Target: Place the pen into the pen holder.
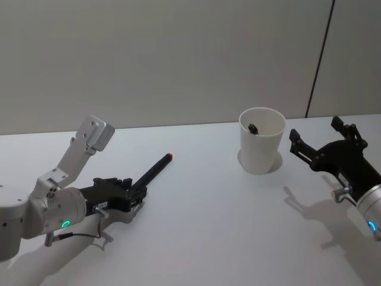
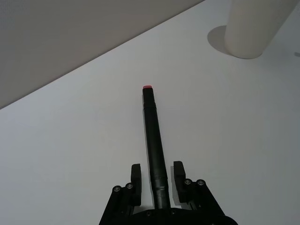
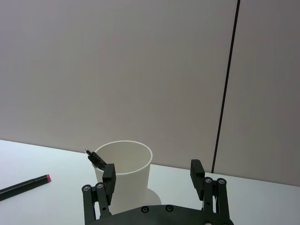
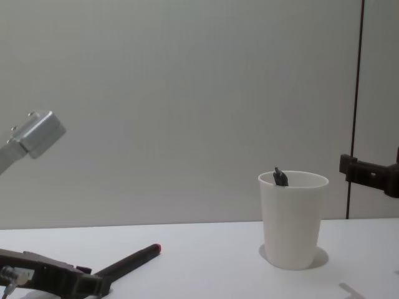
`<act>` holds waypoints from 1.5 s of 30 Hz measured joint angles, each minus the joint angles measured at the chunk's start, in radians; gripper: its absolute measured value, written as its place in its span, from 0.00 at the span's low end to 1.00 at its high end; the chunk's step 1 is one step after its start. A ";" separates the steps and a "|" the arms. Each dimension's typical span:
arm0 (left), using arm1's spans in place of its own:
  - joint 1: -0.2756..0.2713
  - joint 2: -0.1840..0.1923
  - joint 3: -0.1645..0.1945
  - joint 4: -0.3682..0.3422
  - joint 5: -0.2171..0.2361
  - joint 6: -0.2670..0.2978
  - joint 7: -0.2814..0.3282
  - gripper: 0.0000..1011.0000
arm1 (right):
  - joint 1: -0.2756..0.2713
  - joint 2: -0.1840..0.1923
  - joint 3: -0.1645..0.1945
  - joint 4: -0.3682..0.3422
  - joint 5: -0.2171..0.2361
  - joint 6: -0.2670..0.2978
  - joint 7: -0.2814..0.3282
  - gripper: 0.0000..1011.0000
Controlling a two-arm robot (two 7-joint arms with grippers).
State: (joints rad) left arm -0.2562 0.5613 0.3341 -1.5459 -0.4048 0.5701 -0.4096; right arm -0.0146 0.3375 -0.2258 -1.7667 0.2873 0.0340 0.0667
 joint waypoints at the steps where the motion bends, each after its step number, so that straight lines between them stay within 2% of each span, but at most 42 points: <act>1: 0.000 0.000 0.000 0.000 -0.001 0.000 0.001 0.42 | 0.000 0.000 0.000 0.000 0.000 0.000 0.000 0.99; 13: 0.001 -0.001 -0.001 0.000 -0.010 -0.001 0.006 0.19 | 0.000 0.000 0.000 0.000 0.000 0.000 0.000 0.99; 30: 0.004 0.000 -0.002 -0.001 -0.014 -0.011 0.010 0.19 | 0.000 0.000 0.000 0.000 0.000 0.000 0.000 0.99; 38: 0.019 0.009 -0.010 -0.023 -0.029 -0.069 0.032 0.19 | 0.000 0.000 0.000 0.000 0.000 0.000 0.000 0.99; 45: 0.035 0.021 -0.020 -0.054 -0.048 -0.141 0.059 0.19 | 0.000 0.000 0.000 0.000 0.000 0.000 0.000 0.99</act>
State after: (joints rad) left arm -0.2207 0.5818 0.3139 -1.5996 -0.4529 0.4291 -0.3504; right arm -0.0146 0.3375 -0.2258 -1.7667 0.2873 0.0340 0.0668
